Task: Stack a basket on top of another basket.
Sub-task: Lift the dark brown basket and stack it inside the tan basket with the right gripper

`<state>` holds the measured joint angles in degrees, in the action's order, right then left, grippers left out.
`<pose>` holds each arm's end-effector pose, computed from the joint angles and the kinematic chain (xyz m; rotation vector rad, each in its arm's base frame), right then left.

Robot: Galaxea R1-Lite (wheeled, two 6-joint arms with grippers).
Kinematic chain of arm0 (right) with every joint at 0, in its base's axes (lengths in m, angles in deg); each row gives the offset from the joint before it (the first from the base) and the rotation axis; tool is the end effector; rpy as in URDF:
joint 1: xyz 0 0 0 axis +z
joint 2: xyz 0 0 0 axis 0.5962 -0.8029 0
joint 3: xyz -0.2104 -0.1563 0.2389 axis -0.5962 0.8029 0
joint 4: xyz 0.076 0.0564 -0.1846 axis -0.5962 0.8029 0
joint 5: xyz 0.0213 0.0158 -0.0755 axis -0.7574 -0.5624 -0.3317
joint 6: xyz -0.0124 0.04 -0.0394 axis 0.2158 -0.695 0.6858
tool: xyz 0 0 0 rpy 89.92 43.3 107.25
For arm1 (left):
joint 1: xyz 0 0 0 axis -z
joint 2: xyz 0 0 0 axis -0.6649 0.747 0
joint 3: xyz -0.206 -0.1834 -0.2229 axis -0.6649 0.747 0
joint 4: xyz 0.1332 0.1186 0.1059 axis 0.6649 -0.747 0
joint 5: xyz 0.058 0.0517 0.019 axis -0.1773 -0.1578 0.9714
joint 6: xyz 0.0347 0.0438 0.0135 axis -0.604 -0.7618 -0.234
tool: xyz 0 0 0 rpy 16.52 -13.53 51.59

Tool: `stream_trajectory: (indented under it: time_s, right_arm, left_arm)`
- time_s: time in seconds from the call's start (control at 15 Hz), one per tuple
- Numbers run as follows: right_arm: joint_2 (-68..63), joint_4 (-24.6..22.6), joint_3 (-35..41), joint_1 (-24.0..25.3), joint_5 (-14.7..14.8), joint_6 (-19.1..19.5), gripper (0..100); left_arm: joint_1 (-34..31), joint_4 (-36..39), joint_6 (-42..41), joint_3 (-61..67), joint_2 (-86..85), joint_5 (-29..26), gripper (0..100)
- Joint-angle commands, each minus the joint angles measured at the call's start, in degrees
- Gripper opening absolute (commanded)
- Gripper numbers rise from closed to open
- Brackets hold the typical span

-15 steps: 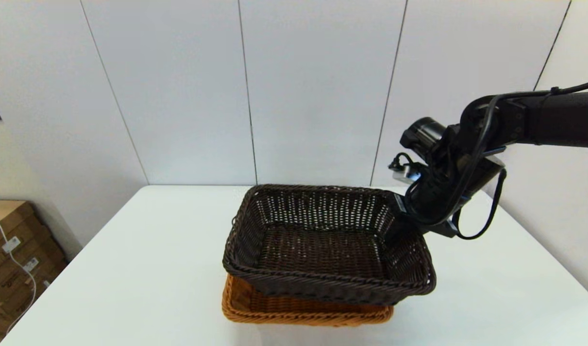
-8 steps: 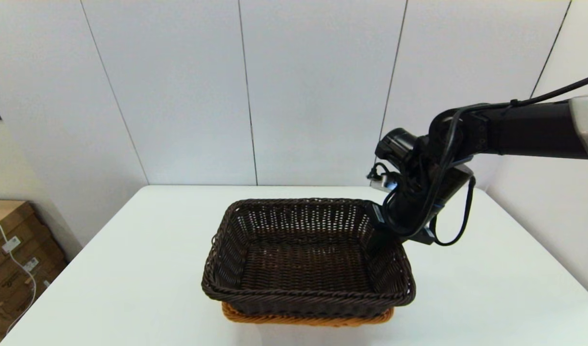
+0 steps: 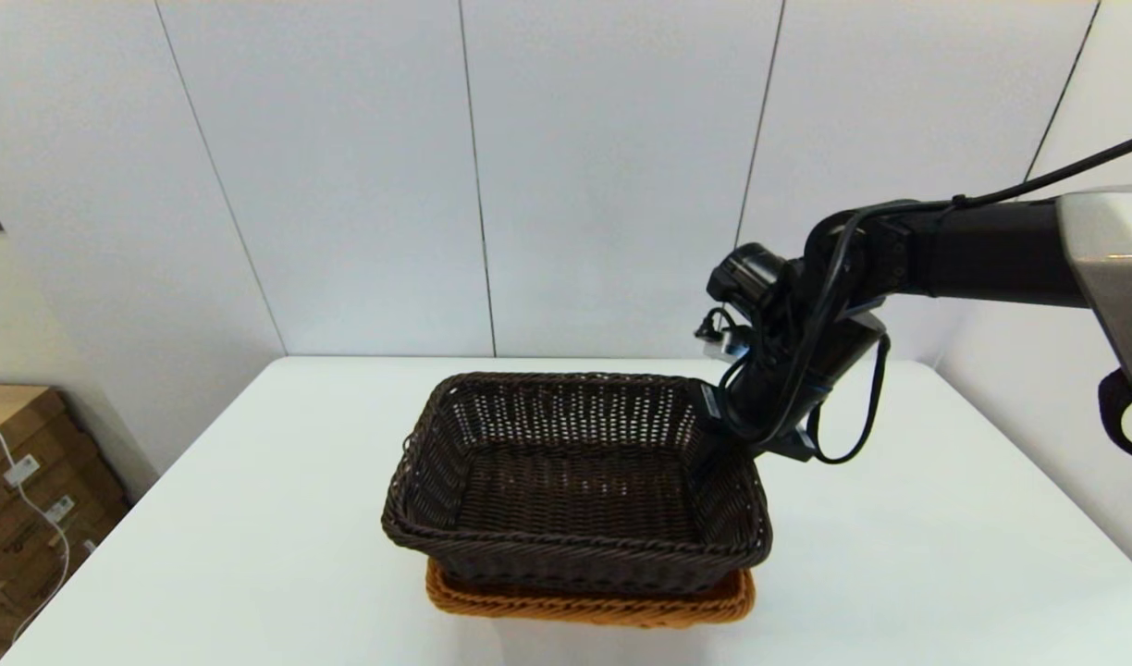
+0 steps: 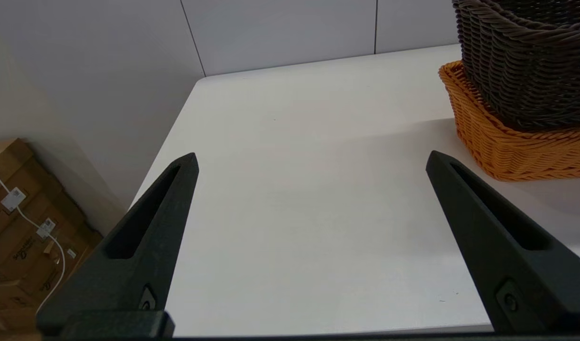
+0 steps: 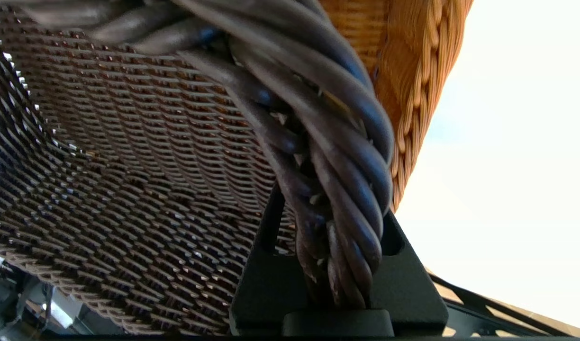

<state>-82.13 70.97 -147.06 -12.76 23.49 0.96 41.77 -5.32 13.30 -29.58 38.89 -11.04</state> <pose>0.3937 0.1952 0.1694 0.3176 1.4839 0.3205 -0.0241 -0.0013 0.0732 0.0969 0.0145 -0.0269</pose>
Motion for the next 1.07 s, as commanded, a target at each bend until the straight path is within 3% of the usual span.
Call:
stream_trajectory:
  time_s: [0.07,1.07]
  right_arm:
    - [-1.3,0.5,-2.4,-0.7,-0.2,-0.3,0]
    - [-4.9,1.1,-2.0,-2.3,0.0,0.6,0]
  left_arm:
    - [0.0,0.0,-0.1,0.3,0.0,0.0,100]
    - [0.0,0.0,-0.1,0.3,0.0,-0.1,100]
